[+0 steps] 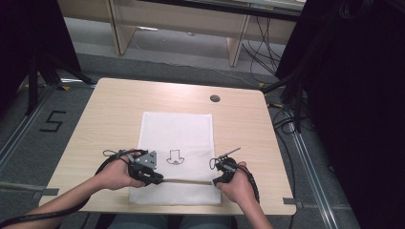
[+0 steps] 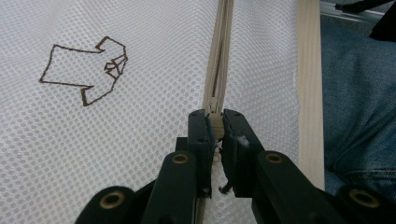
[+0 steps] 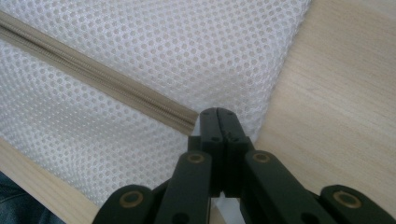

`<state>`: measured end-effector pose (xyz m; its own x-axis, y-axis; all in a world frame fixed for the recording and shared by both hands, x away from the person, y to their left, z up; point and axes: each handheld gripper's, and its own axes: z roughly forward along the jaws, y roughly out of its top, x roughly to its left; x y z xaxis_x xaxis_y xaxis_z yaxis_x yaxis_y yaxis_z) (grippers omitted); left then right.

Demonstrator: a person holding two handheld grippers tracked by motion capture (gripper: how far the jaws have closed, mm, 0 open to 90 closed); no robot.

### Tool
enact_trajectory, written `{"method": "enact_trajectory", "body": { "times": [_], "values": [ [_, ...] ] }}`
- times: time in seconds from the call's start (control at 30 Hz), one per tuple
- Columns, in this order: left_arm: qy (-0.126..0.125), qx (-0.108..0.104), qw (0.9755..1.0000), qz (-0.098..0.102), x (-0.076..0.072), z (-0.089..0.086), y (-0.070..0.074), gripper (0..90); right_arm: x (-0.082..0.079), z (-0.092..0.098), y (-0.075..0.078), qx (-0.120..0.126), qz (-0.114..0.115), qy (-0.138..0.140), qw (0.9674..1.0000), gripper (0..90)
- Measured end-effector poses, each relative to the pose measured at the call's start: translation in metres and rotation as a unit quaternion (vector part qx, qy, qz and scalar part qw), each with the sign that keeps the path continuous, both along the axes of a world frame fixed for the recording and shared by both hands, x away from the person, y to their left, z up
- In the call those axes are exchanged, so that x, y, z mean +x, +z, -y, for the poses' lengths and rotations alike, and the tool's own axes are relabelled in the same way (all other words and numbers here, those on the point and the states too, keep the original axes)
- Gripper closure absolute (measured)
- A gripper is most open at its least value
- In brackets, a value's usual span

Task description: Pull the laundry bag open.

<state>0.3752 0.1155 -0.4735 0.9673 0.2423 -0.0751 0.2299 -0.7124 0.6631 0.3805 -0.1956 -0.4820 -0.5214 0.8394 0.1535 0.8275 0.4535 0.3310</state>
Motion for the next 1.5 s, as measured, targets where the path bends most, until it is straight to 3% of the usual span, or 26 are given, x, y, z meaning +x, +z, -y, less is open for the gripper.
{"method": "enact_trajectory", "body": {
  "times": [0.27, 0.3, 0.33, 0.47, 0.53, 0.67, 0.8, 0.83, 0.9, 0.97, 1.03, 1.1, 1.2, 1.27, 1.5],
  "values": [
    [-0.004, -0.003, 1.0000, 0.001, 0.001, -0.002, 0.000, 81.8, 0.000, 0.000, 0.001, -0.003, -0.003, 0.004, 1.0000, 90.0],
    [0.004, -0.006, 1.0000, -0.005, 0.000, -0.002, -0.001, 81.8, -0.002, -0.002, 0.003, -0.003, -0.022, -0.015, 0.9996, 90.0],
    [0.003, -0.006, 1.0000, -0.004, 0.000, -0.002, -0.001, 81.7, -0.003, -0.003, 0.003, -0.002, -0.027, -0.021, 0.9994, 90.0],
    [0.000, -0.002, 1.0000, -0.001, 0.000, -0.003, -0.002, 81.8, -0.001, -0.001, 0.002, -0.005, -0.010, -0.006, 0.9999, 90.0],
    [0.000, -0.001, 1.0000, -0.003, 0.000, -0.004, -0.001, 81.7, -0.002, -0.002, 0.002, -0.001, -0.015, -0.016, 0.9998, 90.0],
    [0.001, 0.001, 1.0000, 0.001, -0.001, -0.007, -0.001, 81.8, -0.001, -0.001, 0.001, -0.001, -0.004, -0.005, 1.0000, 90.0],
    [-0.001, -0.007, 1.0000, -0.007, -0.001, -0.008, -0.002, 81.8, -0.001, -0.001, 0.002, -0.004, -0.015, -0.011, 0.9998, 90.0],
    [-0.002, -0.006, 1.0000, -0.008, -0.001, -0.008, -0.002, 81.8, 0.000, 0.000, 0.000, 0.000, 0.000, 0.000, 1.0000, 90.0],
    [-0.005, -0.005, 0.9999, -0.010, 0.000, -0.008, -0.002, 81.8, -0.002, -0.002, 0.002, -0.001, -0.012, -0.013, 0.9998, 90.0],
    [-0.003, -0.002, 1.0000, 0.000, -0.001, -0.009, -0.002, 81.7, -0.001, 0.000, 0.001, -0.001, -0.003, -0.004, 1.0000, 90.0],
    [-0.001, -0.001, 1.0000, 0.000, -0.002, -0.010, -0.002, 81.8, -0.003, -0.003, 0.003, 0.001, -0.023, -0.022, 0.9995, 90.0],
    [-0.002, 0.000, 1.0000, 0.000, -0.001, -0.011, -0.001, 81.8, -0.002, -0.001, 0.002, -0.001, -0.011, -0.012, 0.9999, 90.0],
    [0.002, -0.006, 1.0000, -0.004, -0.002, -0.013, -0.002, 81.7, -0.002, -0.002, 0.002, -0.005, -0.014, -0.013, 0.9998, 90.0],
    [0.000, 0.000, 1.0000, -0.001, -0.002, -0.014, -0.001, 81.8, -0.003, -0.003, 0.003, -0.012, -0.024, -0.028, 0.9993, 90.0],
    [0.005, -0.003, 1.0000, -0.003, -0.003, -0.018, -0.002, 81.8, -0.002, -0.002, 0.003, -0.011, -0.023, -0.024, 0.9994, 90.0]
  ]
}}
